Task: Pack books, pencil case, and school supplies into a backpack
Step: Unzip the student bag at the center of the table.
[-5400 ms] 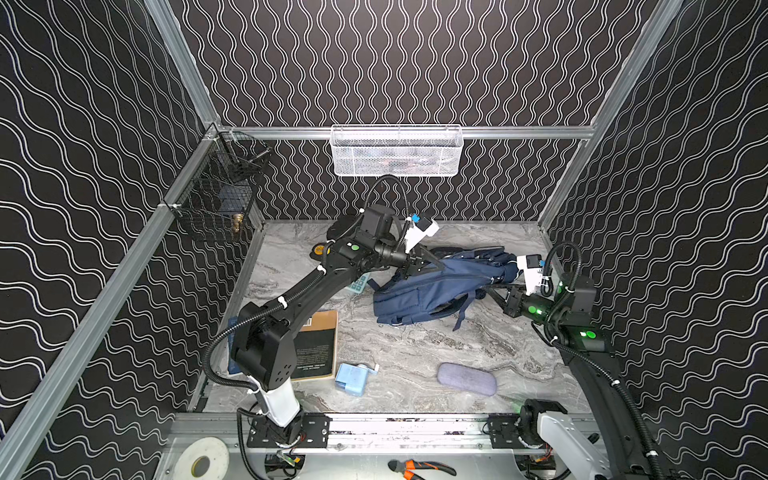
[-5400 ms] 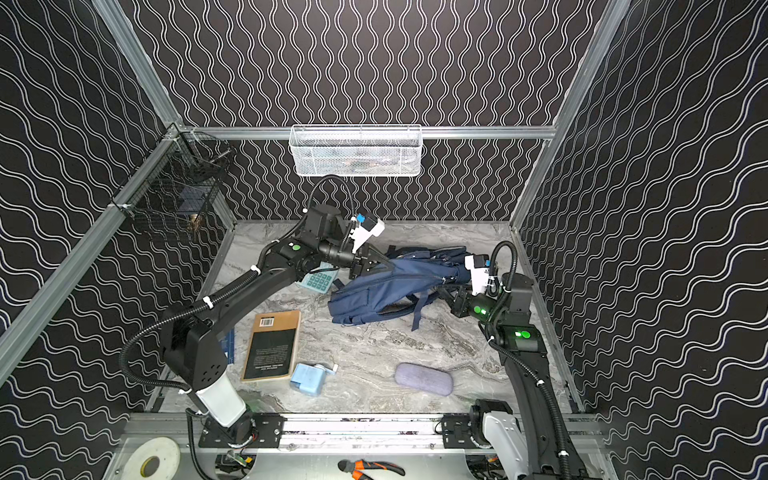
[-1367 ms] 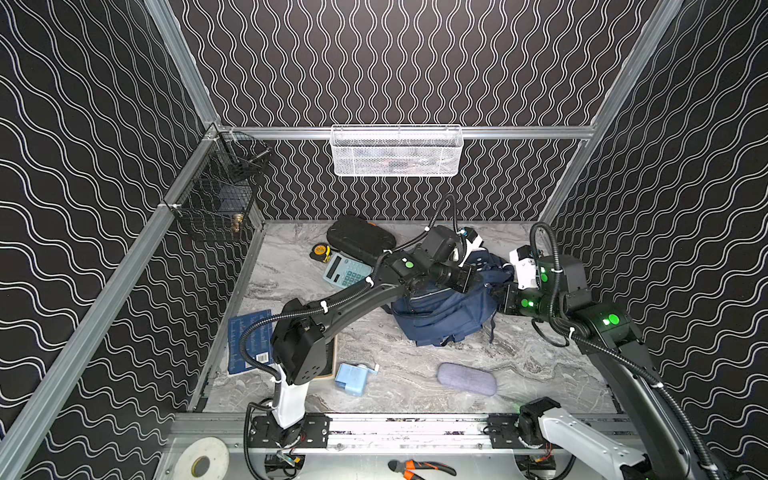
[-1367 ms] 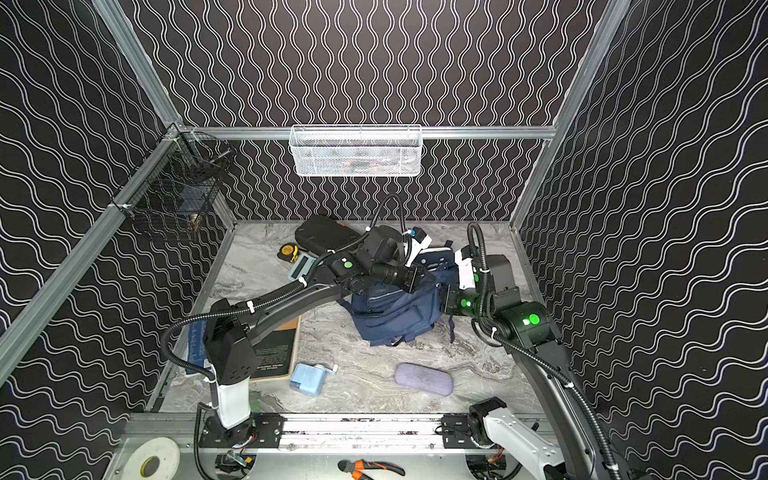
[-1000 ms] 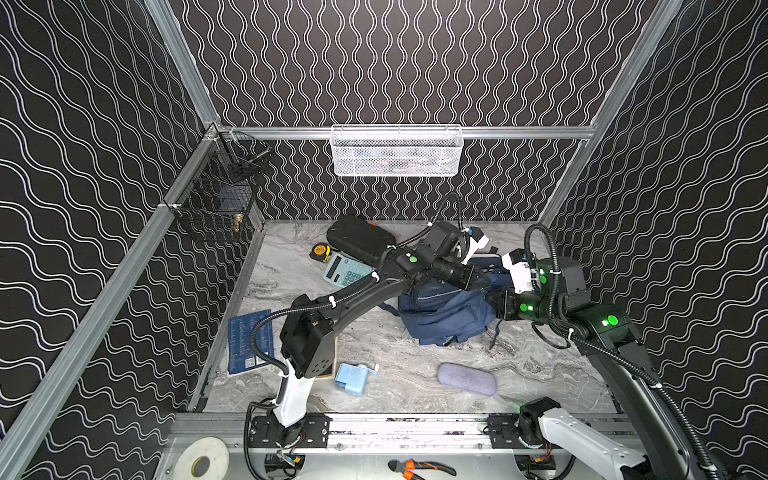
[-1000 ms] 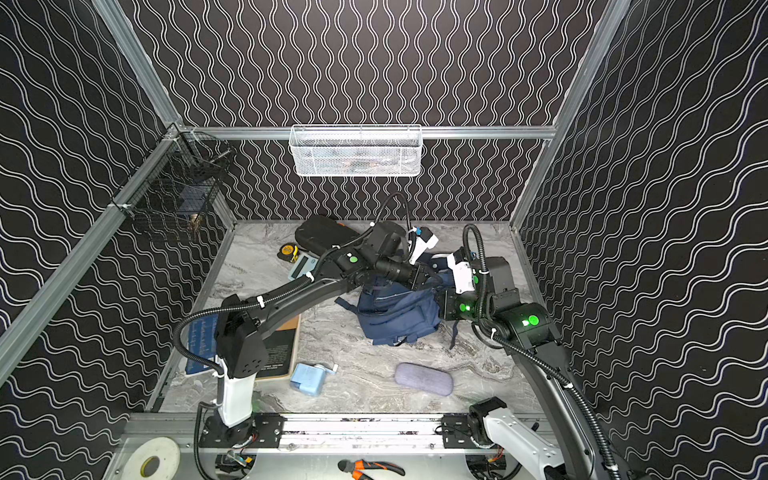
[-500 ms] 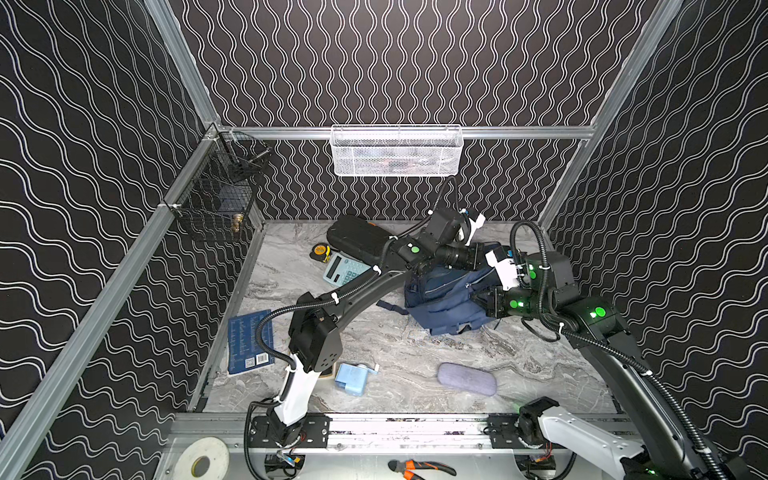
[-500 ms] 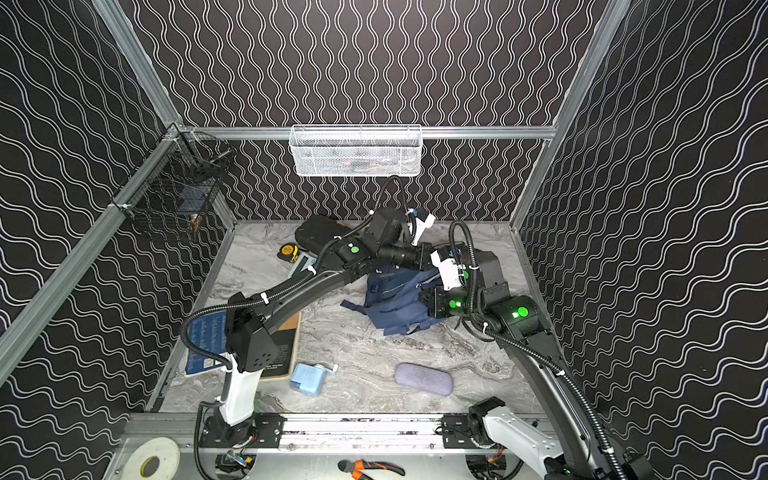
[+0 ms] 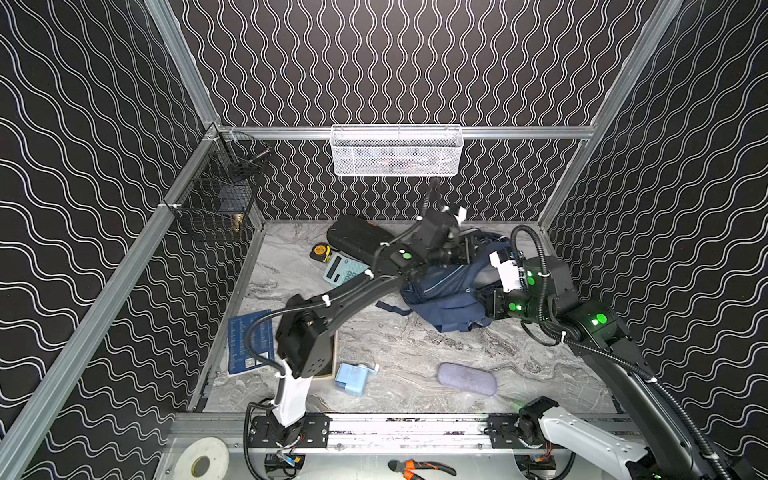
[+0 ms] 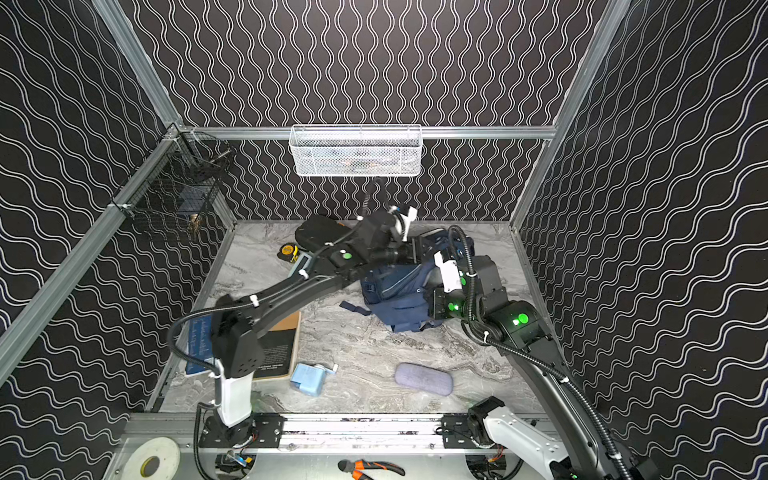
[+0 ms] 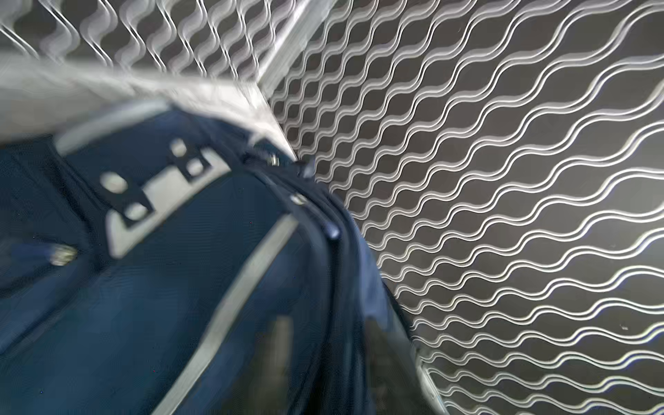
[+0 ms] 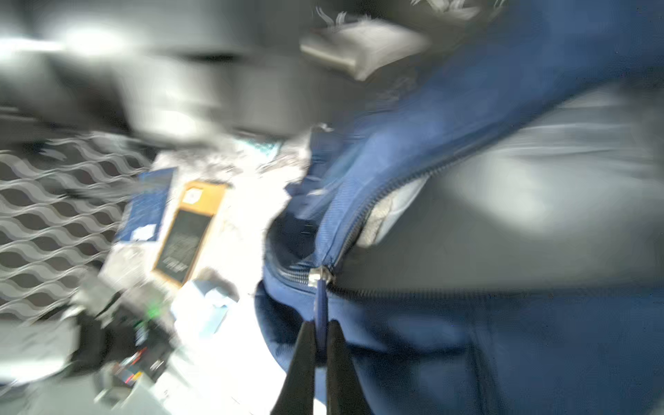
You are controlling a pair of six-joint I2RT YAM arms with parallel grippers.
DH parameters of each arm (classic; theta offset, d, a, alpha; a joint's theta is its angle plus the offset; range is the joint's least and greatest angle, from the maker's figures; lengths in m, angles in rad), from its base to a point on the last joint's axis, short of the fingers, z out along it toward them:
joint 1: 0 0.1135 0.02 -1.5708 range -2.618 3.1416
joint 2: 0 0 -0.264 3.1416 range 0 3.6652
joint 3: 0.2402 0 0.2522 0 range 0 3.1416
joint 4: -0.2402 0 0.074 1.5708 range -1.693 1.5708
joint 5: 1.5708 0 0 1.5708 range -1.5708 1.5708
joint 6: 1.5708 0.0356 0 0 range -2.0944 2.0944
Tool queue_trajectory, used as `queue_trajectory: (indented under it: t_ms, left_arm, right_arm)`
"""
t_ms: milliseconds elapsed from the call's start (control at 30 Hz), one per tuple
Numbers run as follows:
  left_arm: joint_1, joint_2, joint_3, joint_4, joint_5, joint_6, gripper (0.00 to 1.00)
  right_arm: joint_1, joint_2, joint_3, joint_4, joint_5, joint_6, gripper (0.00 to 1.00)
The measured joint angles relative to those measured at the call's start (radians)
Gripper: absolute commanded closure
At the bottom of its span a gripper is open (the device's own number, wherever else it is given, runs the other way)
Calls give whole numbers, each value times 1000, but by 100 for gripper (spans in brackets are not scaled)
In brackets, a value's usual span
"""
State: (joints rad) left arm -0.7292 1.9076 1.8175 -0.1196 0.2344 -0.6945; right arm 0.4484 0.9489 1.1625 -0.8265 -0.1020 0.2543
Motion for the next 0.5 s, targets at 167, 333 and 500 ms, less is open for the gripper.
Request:
queue_trajectory:
  t_ms: [167, 333, 500]
  left_arm:
    - [101, -38, -42, 47, 106, 187, 26]
    - [101, 53, -31, -156, 235, 470, 20]
    - [98, 55, -142, -256, 356, 685, 13]
  right_arm:
    - [-4, -52, -70, -25, 69, 0, 100]
    - [-6, -109, -120, -18, 100, 14, 100]
    - [-6, -116, -183, -11, 100, 23, 100]
